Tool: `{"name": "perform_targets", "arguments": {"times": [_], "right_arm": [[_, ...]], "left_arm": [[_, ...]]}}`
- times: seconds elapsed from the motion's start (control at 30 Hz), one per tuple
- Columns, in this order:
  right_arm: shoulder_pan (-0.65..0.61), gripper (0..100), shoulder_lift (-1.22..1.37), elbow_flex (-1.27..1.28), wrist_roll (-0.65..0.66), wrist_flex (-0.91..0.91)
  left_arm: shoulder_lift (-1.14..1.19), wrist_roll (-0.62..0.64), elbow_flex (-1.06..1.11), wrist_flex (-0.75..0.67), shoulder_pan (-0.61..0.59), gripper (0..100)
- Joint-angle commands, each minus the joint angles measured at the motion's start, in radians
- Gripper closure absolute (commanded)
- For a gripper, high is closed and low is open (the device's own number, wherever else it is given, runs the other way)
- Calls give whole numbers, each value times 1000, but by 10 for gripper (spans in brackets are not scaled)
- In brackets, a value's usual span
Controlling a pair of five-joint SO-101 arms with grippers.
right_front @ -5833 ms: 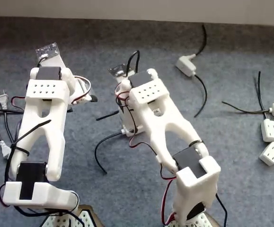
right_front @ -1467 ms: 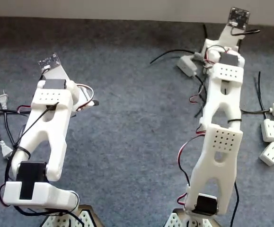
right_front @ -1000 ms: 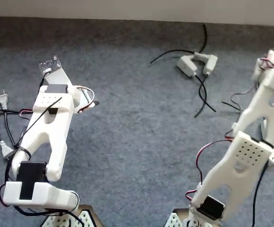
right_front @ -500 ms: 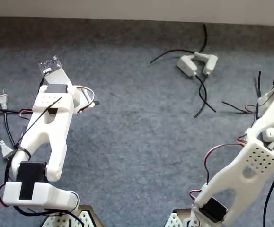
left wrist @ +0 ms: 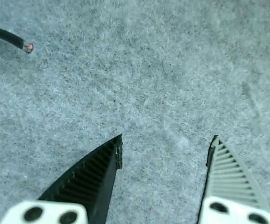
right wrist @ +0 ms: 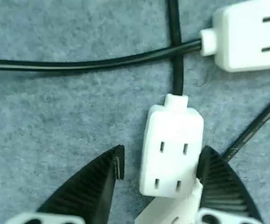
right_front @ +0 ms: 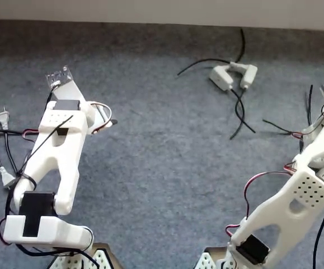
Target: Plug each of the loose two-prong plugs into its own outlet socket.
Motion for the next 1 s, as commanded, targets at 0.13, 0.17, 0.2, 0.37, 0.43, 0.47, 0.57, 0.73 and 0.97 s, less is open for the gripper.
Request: {"name": "perform_targets", "arguments": {"times": [0.13, 0.17, 0.2, 0.37, 0.43, 0.47, 0.57, 0.73, 0.97], "right_arm": [[7, 776, -64, -19, 11, -107], [10, 776, -62, -18, 11, -130], [18, 776, -59, -18, 11, -142], [28, 778, 19, -27, 11, -147], [28, 778, 42, -27, 9, -145], [28, 778, 45, -28, 6, -145], [28, 779, 35, -28, 6, -145], [31, 779, -13, -28, 5, -140], [22, 779, -67, -28, 5, -33]], "left_arm": [[-27, 3, -5, -14, 15, 705], [-27, 3, -5, -14, 15, 705], [-27, 3, -5, -14, 15, 705], [-27, 3, -5, -14, 15, 705], [-27, 3, -5, -14, 15, 705], [-27, 3, -5, -14, 15, 705], [-27, 3, -5, -14, 15, 705], [-27, 3, -7, -14, 15, 705], [-30, 3, -7, -14, 15, 705]]}}
